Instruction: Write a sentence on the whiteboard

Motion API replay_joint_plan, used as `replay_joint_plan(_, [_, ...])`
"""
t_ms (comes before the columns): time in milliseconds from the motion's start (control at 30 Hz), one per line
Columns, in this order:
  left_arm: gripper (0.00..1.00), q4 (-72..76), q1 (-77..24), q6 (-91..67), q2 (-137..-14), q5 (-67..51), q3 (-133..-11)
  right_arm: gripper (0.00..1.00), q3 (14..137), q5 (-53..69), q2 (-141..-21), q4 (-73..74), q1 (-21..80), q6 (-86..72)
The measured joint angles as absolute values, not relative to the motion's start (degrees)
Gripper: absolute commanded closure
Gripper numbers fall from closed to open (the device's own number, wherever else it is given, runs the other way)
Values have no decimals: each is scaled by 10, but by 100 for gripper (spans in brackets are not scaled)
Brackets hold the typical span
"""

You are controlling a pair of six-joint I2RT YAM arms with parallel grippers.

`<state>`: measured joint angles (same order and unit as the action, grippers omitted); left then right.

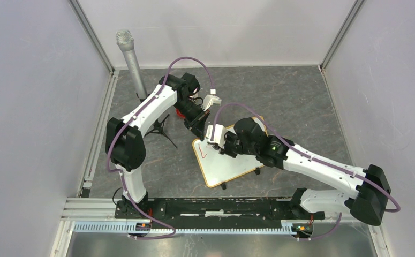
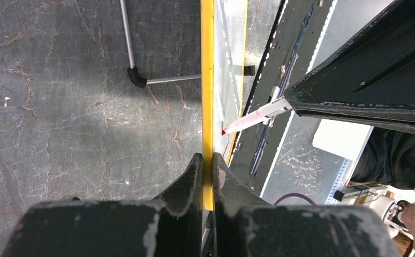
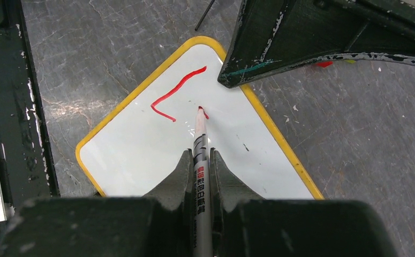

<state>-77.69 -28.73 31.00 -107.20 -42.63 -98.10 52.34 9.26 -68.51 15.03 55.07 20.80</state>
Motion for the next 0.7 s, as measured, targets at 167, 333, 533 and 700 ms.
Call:
replay_joint_plan(167, [98, -777, -287, 310, -1072, -427, -981, 100, 523, 102, -686, 150, 551, 208])
replay_joint_plan(333, [98, -777, -287, 310, -1072, -427, -981, 100, 520, 109, -685, 151, 550, 210])
replay_joint_plan(533, [97, -777, -287, 310, -1072, -427, -981, 100, 509, 120, -683, 156, 551, 214])
replay_joint_plan(700, [98, -777, -287, 310, -1072, -427, -981, 100, 503, 120, -676, 161, 551, 221])
